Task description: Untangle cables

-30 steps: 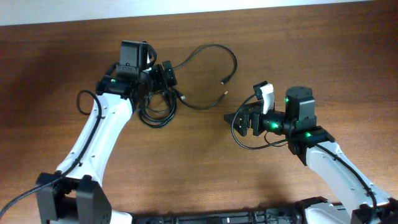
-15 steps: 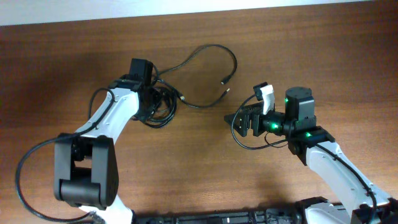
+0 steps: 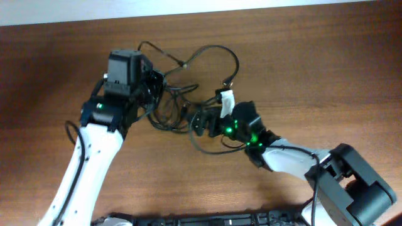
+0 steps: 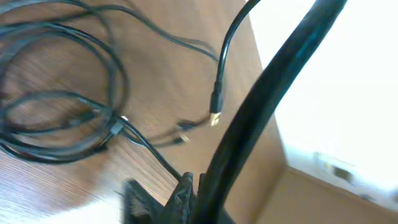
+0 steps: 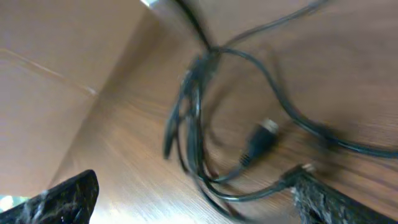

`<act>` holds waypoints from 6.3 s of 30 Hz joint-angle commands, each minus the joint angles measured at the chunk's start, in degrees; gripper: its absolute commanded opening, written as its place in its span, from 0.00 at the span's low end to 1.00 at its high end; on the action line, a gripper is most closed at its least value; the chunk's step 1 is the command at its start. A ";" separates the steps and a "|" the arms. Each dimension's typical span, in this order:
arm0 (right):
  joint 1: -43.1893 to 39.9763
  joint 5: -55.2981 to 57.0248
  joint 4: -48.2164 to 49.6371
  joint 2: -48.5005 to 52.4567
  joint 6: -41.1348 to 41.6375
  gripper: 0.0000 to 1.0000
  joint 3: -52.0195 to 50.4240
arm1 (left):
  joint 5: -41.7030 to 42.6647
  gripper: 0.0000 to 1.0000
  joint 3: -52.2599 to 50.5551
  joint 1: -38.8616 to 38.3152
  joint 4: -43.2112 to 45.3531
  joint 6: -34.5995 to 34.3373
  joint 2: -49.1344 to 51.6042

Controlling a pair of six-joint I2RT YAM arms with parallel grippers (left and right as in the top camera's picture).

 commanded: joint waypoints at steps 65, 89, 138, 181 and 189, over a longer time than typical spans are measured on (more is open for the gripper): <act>-64.15 7.15 -24.57 34.95 -21.66 0.62 59.60 | -4.83 0.99 -0.46 2.49 -4.35 37.00 11.78; -17.49 -4.26 -87.62 17.79 -28.65 0.99 56.70 | -11.72 0.77 -0.50 9.51 -5.29 58.75 15.43; -1.01 -3.65 -65.20 -2.93 -52.06 0.99 34.75 | -7.56 0.00 7.98 9.44 0.70 26.60 12.52; -84.50 14.45 -56.61 1.90 -44.17 0.04 34.75 | -10.58 0.99 7.76 1.36 -9.38 26.58 18.99; -84.78 14.43 -60.33 7.93 -43.69 0.99 37.27 | -10.58 0.99 7.76 1.38 -9.38 26.58 18.99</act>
